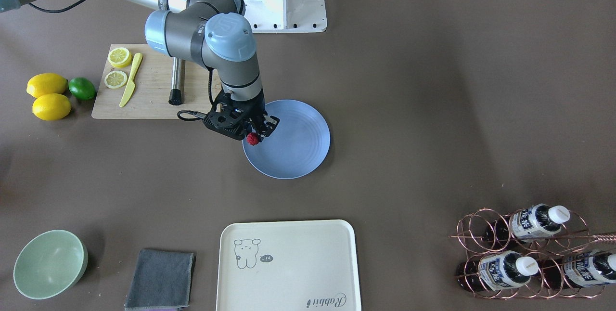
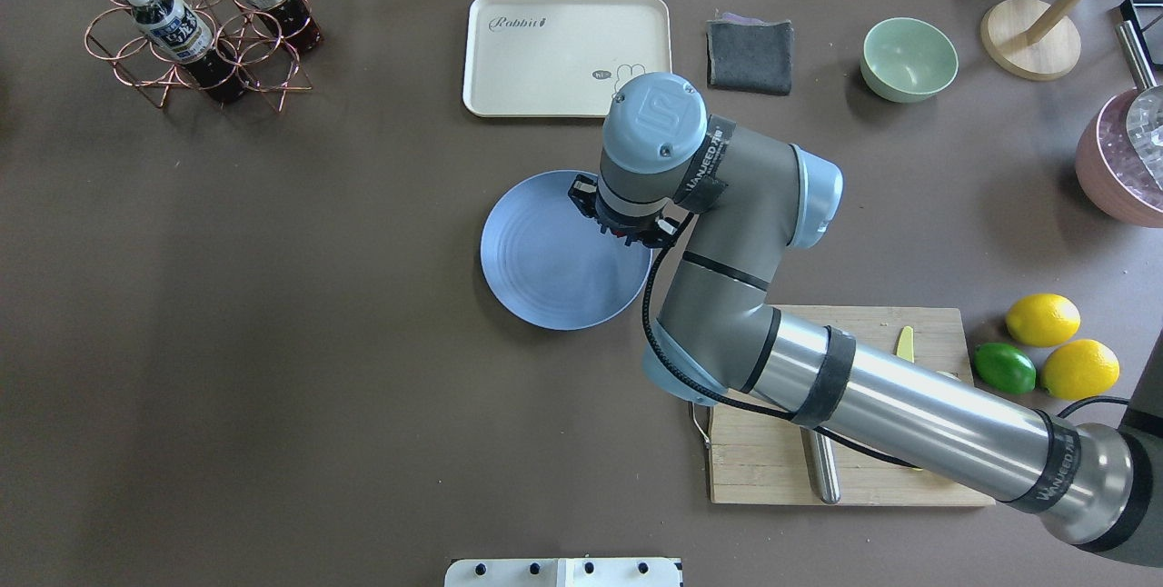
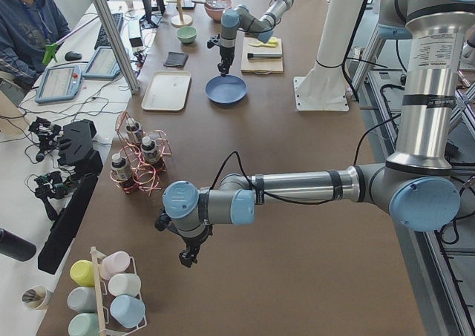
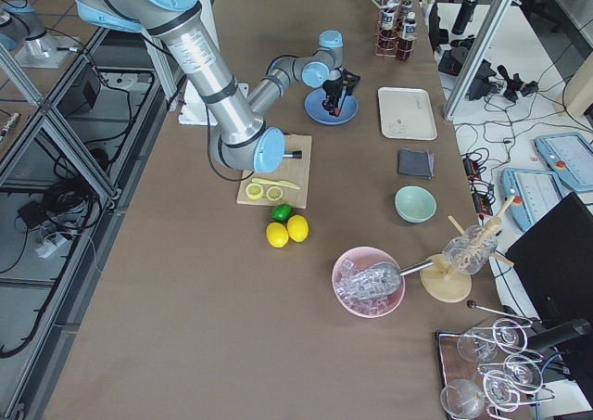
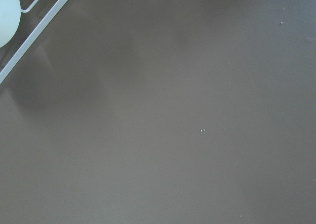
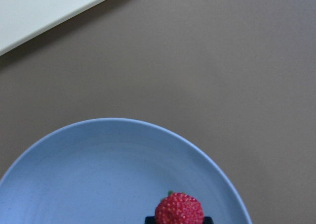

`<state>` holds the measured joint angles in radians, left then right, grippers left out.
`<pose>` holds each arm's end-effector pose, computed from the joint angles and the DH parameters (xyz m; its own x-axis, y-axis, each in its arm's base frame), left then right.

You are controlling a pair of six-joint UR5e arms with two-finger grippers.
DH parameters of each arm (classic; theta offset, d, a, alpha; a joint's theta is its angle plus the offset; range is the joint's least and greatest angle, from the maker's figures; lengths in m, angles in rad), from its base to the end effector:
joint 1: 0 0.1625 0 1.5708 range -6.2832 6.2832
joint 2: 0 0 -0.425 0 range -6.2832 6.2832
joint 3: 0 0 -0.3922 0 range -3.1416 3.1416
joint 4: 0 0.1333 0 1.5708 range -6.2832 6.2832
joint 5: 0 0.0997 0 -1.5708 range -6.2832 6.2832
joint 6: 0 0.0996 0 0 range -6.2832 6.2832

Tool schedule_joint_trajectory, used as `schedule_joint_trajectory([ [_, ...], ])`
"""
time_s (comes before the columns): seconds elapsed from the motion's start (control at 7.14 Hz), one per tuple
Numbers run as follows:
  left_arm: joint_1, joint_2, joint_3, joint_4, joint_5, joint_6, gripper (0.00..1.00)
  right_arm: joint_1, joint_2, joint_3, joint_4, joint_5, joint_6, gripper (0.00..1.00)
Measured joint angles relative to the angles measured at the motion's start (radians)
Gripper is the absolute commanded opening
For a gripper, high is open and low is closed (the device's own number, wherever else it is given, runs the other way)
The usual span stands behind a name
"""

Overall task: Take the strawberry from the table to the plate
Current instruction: 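Lift the strawberry with the right gripper and carry it over the plate, then lower the strawberry onto the blue plate and open the right gripper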

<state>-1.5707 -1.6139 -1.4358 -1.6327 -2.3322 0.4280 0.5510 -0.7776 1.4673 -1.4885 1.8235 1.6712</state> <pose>-0.0645 -0.5064 0.6981 0.6585 0.3961 -0.6399 -0.3005 0.9179 0.2589 -0.5772 -0.4819 0.2107 0.5715 0.4651 0.6761 -0.4177 0.8740 -0.2482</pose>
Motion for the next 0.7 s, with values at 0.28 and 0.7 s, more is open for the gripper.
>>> schedule_joint_trajectory([
  [0.28,0.0,0.0,0.0,0.0,0.0,0.0,0.98,-0.042,0.068,-0.084,0.014,-0.063,0.049,0.0],
  [0.7,0.0,0.0,0.0,-0.001,-0.001,0.0,0.98,-0.066,0.088,-0.125,0.039,-0.093,0.057,0.64],
])
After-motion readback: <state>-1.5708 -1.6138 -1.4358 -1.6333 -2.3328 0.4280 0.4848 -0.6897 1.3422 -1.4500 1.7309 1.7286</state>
